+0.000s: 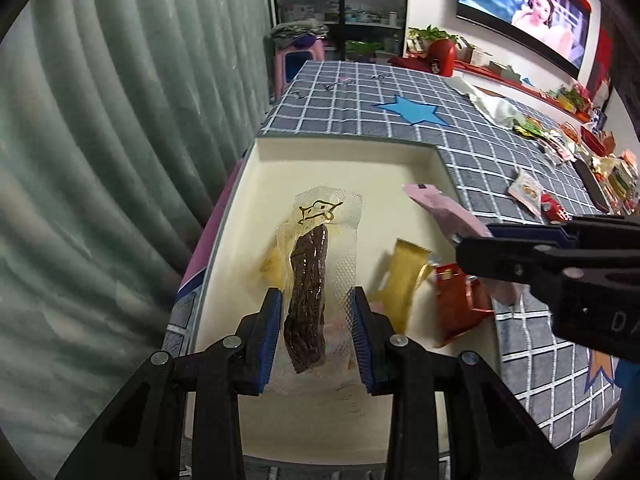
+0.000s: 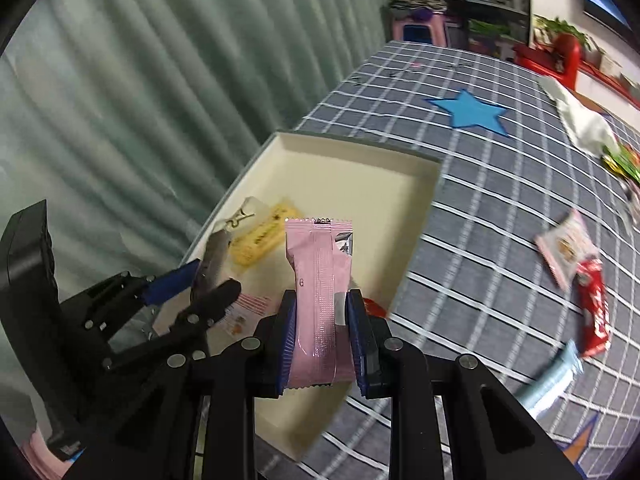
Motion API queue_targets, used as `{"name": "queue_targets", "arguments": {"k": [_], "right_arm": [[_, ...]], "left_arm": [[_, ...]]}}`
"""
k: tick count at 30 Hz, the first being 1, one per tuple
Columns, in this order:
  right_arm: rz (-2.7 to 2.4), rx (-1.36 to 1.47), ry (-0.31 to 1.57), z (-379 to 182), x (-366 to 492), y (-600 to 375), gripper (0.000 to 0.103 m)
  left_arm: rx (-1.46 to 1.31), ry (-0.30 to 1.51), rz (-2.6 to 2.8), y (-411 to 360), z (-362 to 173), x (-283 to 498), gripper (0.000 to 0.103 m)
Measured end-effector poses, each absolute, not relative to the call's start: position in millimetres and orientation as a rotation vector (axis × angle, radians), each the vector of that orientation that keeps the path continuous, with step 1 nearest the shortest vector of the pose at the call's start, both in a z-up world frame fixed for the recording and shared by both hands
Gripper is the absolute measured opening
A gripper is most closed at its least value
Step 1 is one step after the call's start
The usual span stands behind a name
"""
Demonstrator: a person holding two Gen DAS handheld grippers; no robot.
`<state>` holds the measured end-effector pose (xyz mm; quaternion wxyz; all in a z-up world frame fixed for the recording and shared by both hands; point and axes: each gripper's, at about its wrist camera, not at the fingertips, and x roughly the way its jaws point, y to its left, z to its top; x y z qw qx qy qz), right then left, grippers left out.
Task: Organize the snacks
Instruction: 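Carry jerky pack and pink bar into the cream box and release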
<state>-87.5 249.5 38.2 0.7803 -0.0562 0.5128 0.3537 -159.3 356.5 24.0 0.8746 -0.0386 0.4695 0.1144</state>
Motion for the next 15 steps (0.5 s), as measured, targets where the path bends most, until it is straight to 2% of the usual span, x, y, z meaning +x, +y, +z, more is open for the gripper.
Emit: {"name": "queue_targets", "arguments": {"k": [5, 6, 7, 8, 9, 10, 11, 15], "right_arm": [[0.761, -0.153, 1.123, 32, -85, 269, 0.026], [0.757, -0.165, 1.129, 30, -84, 271, 0.026], [0.749, -0.183, 1.14, 28, -83, 275, 0.027], [0.743, -0.191, 1.151, 25, -81, 277, 0.032], [0.729, -0.199, 1.164, 22, -80, 277, 0.042], [0.715, -0.201, 1.17, 20, -78, 275, 0.078], [0.698, -0.198, 1.165, 18, -77, 272, 0.099], [0.639, -0.208, 1.15, 16, -73, 250, 0.099]], "left_arm": [[-0.074, 1.003, 0.254, 361, 13, -159, 0.041], [-0.065, 1.006, 0.265, 362, 12, -159, 0.044], [-0.056, 1.009, 0.274, 361, 11, -158, 0.05], [-0.052, 1.01, 0.276, 361, 9, -157, 0.054], [-0.054, 1.006, 0.274, 362, 9, -159, 0.061], [-0.054, 1.0, 0.269, 362, 10, -159, 0.065], [-0.05, 0.996, 0.266, 361, 11, -159, 0.067], [-0.021, 0.984, 0.249, 355, 13, -157, 0.073]]}}
